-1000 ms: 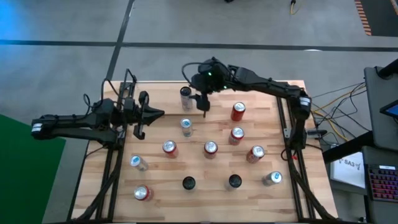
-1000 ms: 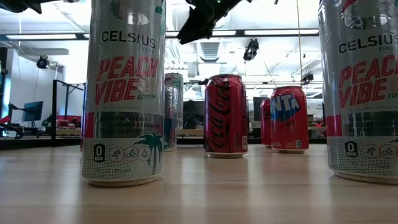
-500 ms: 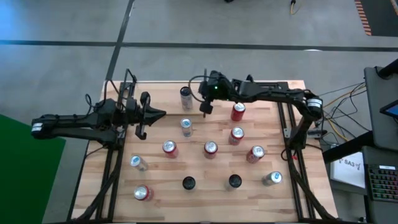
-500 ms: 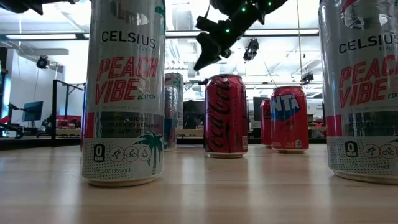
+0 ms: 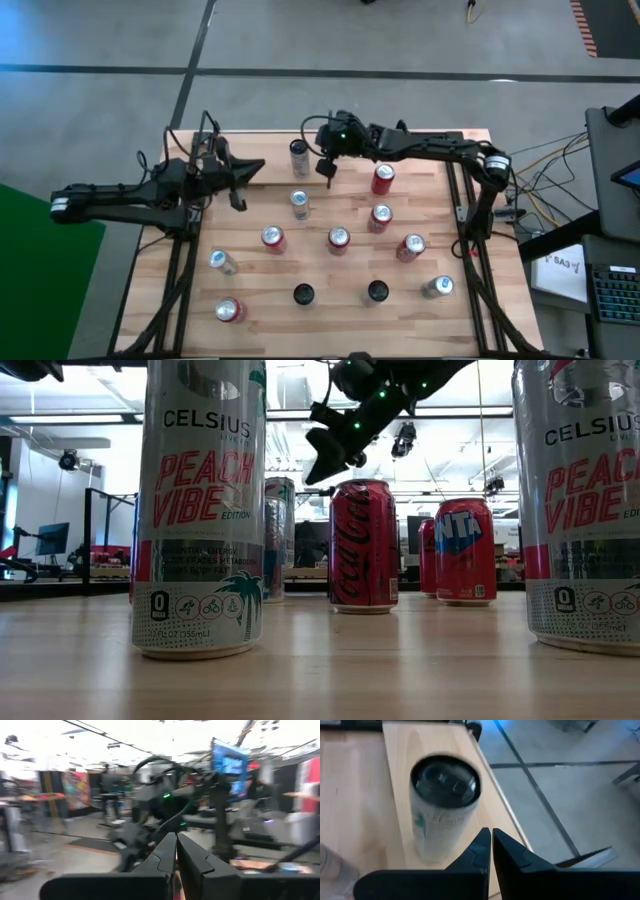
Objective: Place canned beverage on shelf
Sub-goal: Put the top white pink soda can on the shelf
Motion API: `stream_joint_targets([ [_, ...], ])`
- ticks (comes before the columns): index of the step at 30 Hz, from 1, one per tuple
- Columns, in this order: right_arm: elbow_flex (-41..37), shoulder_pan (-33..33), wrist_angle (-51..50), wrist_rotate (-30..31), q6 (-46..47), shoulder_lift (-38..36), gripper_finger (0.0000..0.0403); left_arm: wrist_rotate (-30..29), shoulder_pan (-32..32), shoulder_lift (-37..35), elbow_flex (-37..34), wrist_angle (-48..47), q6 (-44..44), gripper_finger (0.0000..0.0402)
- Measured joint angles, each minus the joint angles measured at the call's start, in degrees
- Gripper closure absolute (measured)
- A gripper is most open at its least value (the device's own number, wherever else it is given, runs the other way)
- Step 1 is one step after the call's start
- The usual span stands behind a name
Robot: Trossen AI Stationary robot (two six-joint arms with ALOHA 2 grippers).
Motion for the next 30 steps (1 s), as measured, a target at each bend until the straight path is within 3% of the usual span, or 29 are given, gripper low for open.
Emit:
stream_joint_targets([
  [30,0.8,0.7,6.9,-1.6,4.1,5.5,0.0394,-1.1,0.0,0.3,0.0,-1.3,1.9,0.0402],
])
